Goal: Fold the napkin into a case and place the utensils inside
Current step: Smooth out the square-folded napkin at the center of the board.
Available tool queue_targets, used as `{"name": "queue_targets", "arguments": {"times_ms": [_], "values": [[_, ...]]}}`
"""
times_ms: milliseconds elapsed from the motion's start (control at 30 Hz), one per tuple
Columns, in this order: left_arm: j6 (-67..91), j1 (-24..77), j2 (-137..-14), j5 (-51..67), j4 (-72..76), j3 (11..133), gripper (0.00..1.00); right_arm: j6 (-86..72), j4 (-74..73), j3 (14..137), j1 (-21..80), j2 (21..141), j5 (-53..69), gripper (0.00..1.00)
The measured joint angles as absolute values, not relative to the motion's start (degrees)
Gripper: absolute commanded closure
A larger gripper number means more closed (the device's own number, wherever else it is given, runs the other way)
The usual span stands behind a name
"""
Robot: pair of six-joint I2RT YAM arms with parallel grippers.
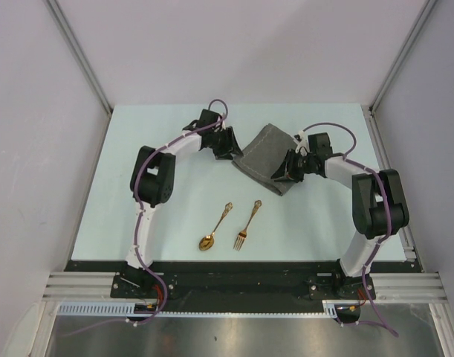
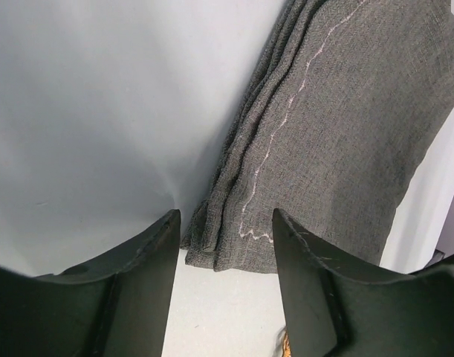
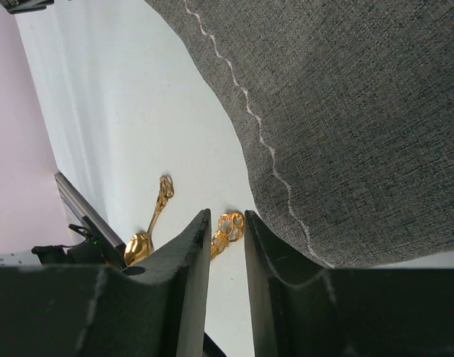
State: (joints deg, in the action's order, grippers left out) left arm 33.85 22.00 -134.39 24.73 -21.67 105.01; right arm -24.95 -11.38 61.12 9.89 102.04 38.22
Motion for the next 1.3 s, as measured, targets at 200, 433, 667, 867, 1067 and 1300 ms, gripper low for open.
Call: {"name": "queue_targets", "arguments": {"times_ms": [200,433,667,867,1067,1300], "values": [[33.0,22.0,-134.4,24.6,-22.0,105.0,0.73,-24.8,-11.3,59.9,10.0,101.8,38.3,0.79],[33.1,22.0,-134.4,24.9,-22.0,104.9,0.94,-24.3,-12.0,58.9,10.0,101.5,38.1,0.8],[34.6,22.0,-133.4,26.2,-20.3,101.0,1.0,-24.3,-12.1,58.8,10.0,101.5,37.8,0.8],[35.2,22.1,-131.9,26.3,-19.5,98.8,1.0,-24.3,-12.1,58.9,9.9,101.8,37.7,0.81],[35.4,22.2,-131.9,26.4,-19.4,98.9,1.0,-24.3,-11.6,58.0,9.6,101.8,37.5,0.82],[35.6,22.2,-132.6,27.0,-19.6,100.4,0.99,-24.3,-10.9,53.6,7.9,101.7,37.4,0.83]]}}
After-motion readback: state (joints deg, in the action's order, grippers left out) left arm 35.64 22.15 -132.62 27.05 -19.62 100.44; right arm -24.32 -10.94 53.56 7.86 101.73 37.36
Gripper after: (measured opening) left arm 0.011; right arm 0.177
